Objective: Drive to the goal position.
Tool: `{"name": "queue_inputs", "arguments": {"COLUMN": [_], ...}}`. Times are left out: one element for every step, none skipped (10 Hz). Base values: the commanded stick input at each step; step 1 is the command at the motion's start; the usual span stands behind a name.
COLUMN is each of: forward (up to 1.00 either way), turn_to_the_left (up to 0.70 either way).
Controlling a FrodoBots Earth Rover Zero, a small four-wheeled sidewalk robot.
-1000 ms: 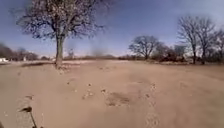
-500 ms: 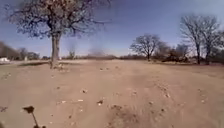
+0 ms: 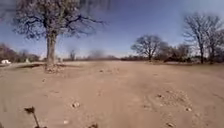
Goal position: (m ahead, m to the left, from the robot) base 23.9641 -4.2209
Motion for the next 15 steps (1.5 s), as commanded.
{"name": "queue_inputs", "arguments": {"forward": [1.00,1.00,1.00,1.00,1.00,1.00,1.00,1.00,1.00,1.00,1.00,1.00,1.00,1.00,1.00], "turn_to_the_left": [-0.27,-0.27,-0.27,-0.27,0.00,0.00,0.00,0.00,0.00,0.00,0.00,0.00,0.00,0.00,0.00]}}
